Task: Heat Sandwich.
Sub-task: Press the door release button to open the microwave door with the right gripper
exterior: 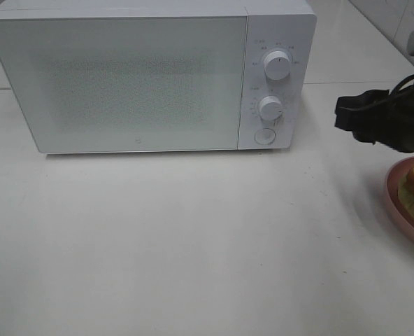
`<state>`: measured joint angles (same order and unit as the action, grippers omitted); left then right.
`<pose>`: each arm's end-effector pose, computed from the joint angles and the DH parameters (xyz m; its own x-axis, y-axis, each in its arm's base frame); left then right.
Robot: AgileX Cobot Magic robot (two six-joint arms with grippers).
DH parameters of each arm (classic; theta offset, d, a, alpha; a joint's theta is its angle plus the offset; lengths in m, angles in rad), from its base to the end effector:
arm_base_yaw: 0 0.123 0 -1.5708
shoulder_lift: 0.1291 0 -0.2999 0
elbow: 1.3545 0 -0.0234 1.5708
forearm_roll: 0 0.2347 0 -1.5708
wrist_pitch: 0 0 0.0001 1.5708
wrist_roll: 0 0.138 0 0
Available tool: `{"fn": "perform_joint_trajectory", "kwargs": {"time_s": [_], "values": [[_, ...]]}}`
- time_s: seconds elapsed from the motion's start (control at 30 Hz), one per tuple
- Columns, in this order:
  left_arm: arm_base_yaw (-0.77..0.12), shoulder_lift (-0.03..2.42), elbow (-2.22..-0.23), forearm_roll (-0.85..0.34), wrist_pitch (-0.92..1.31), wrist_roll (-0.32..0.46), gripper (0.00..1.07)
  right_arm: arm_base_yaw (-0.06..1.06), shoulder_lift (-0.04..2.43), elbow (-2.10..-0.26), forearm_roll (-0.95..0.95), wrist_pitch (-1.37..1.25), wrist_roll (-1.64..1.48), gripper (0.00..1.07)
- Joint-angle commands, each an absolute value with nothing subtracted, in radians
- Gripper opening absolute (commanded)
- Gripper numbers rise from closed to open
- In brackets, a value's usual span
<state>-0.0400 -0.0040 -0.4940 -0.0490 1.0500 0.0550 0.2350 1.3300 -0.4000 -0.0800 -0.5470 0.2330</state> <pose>0.0082 -0.0062 0.2477 -0.4448 0.0484 -0.8943 0.0916 0.9958 0.0083 0.2632 0.0689 0.2209 -0.3254 0.0905 -0.9412 -0.2209 0.9606 0.1687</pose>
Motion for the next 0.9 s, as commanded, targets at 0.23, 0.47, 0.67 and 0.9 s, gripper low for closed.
{"fn": "perform_joint_trajectory", "kwargs": {"time_s": [0.23,0.47,0.67,0.9], "values": [[-0.040,-0.026,-0.491,-0.050,1.038,0.054,0.79,0.313,1.471,-0.398,-0.088,-0.706,0.348,0.24],[-0.040,-0.026,-0.491,-0.050,1.038,0.054,0.79,0.353,1.644,-0.398,-0.089,-0.894,0.586,0.12],[-0.040,-0.026,-0.491,-0.050,1.038,0.054,0.79,0.353,1.756,-0.417,-0.095,-0.963,0.729,0.00],[-0.040,-0.026,-0.491,-0.050,1.038,0.054,0.79,0.353,1.834,-0.484,-0.100,-0.960,0.888,0.00]]}}
